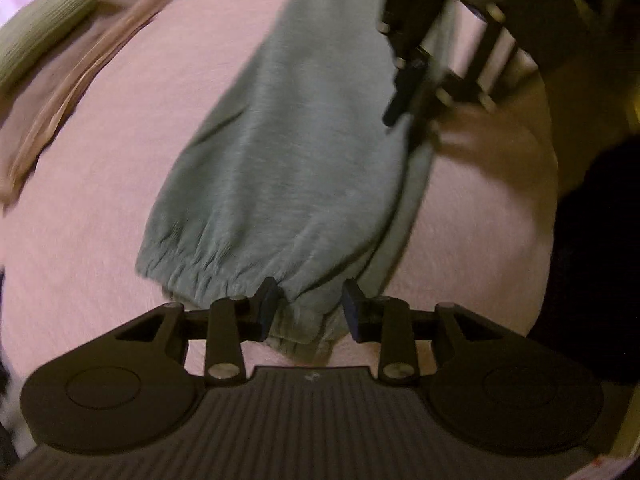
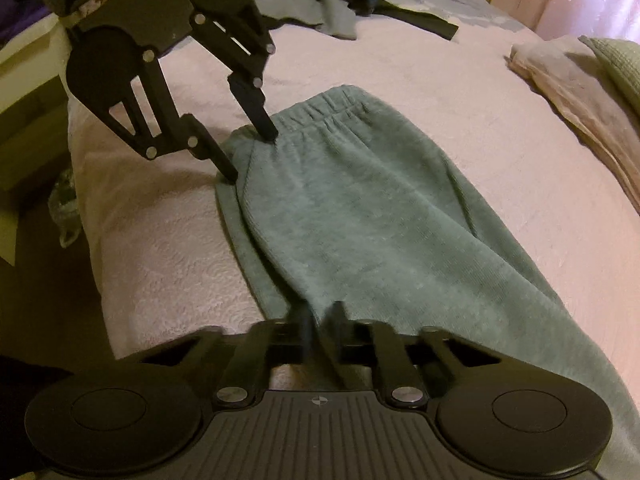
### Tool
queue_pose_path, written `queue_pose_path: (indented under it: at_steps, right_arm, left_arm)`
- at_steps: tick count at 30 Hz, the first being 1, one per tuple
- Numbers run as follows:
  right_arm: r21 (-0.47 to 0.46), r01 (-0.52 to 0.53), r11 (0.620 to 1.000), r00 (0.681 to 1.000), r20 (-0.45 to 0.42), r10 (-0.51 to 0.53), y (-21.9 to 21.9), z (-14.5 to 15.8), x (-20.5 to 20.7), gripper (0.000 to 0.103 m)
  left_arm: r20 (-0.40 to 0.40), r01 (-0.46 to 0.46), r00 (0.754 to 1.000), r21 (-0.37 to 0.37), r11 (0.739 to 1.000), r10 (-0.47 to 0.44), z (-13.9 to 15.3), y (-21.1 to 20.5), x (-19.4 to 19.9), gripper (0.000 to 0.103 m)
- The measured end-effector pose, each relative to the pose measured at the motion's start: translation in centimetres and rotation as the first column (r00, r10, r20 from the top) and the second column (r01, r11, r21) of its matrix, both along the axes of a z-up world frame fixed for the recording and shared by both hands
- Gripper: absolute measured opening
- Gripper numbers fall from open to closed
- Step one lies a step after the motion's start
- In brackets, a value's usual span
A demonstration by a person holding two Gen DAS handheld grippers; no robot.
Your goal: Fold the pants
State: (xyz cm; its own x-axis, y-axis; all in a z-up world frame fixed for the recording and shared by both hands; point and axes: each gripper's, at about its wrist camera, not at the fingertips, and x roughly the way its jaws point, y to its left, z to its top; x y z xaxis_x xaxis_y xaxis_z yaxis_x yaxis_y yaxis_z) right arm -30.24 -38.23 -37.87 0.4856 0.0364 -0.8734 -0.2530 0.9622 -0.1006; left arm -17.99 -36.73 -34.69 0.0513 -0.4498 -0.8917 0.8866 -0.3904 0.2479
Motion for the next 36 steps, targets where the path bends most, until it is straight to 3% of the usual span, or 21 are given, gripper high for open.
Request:
queue_pose_path:
  at_steps: [1, 4, 14, 16, 18, 20, 24, 26, 29, 31, 33, 36]
  right_arm:
    - [0.01, 0.015, 1.0, 1.0, -0.012, -0.015, -0.1, 0.0, 0.2, 0.001]
    - [0.03, 0.047, 0.998, 0.999, 0.0, -0.047, 0.0, 1.4, 0.4, 0.001]
    - [0.059, 0.065, 0.996, 0.998, -0.017, -0.064, 0.7, 0.8, 0.4, 0.001]
    - [0.059, 0.062, 0.996, 0.997, -0.048, -0.059, 0.8, -0.3, 0.6, 0.002]
    - [0.074, 0.088, 0.993, 0.994, -0.064, -0.083, 0.3, -1.0, 1.0, 0.003]
    - [0.102, 0.129, 0.986, 0.99, -0.072, -0.122, -0.5, -0.5, 1.2, 0.008]
    - [0.118, 0.21, 0.971, 0.977, -0.048, -0.206, -2.1, 1.6, 0.1, 0.04]
    - [0.121, 0.273, 0.954, 0.962, -0.041, -0.27, -3.7, 2.7, -1.2, 0.041]
    - [0.098, 0.411, 0.906, 0.912, -0.041, -0.409, -6.6, 4.1, -4.3, 0.042]
    - [0.078, 0.527, 0.846, 0.85, -0.04, -0.526, -9.7, 5.0, -7.0, 0.042]
    - [0.051, 0.647, 0.761, 0.762, -0.035, -0.646, -13.2, 5.6, -10.0, 0.042]
    - [0.045, 0.817, 0.575, 0.576, -0.02, -0.817, -19.6, 6.4, -15.9, 0.042]
  left_arm:
    - [0.023, 0.032, 0.999, 0.007, 0.999, -0.033, -0.2, 0.1, -0.1, 0.02]
    - [0.03, 0.057, 0.998, 0.004, 0.998, -0.057, 0.5, 0.5, 0.2, 0.012]
    - [-0.003, 0.069, 0.998, 0.025, 0.997, -0.069, 0.8, 1.8, 1.5, 0.011]
    - [0.004, 0.079, 0.997, 0.061, 0.995, -0.08, -0.1, 1.4, 1.6, 0.005]
    - [0.01, 0.078, 0.997, 0.1, 0.992, -0.08, -0.8, 1.6, 1.9, 0.004]
    - [0.014, 0.057, 0.998, 0.119, 0.991, -0.059, -0.6, 1.7, 2.3, 0.004]
    - [-0.052, -0.05, 0.997, 0.121, 0.991, 0.057, 1.6, 1.7, 3.8, 0.007]
    - [-0.078, -0.102, 0.991, 0.12, 0.987, 0.112, 2.8, 1.0, 4.6, 0.009]
    - [-0.093, -0.142, 0.984, 0.102, 0.985, 0.152, 4.2, -1.1, 4.8, 0.011]
    - [-0.101, -0.165, 0.98, 0.077, 0.983, 0.172, 5.0, -3.7, 4.6, 0.011]
    - [-0.114, -0.177, 0.977, 0.051, 0.983, 0.181, 5.8, -6.1, 3.8, 0.013]
    - [-0.137, -0.175, 0.975, 0.014, 0.984, 0.175, 6.5, -11.5, 2.0, 0.017]
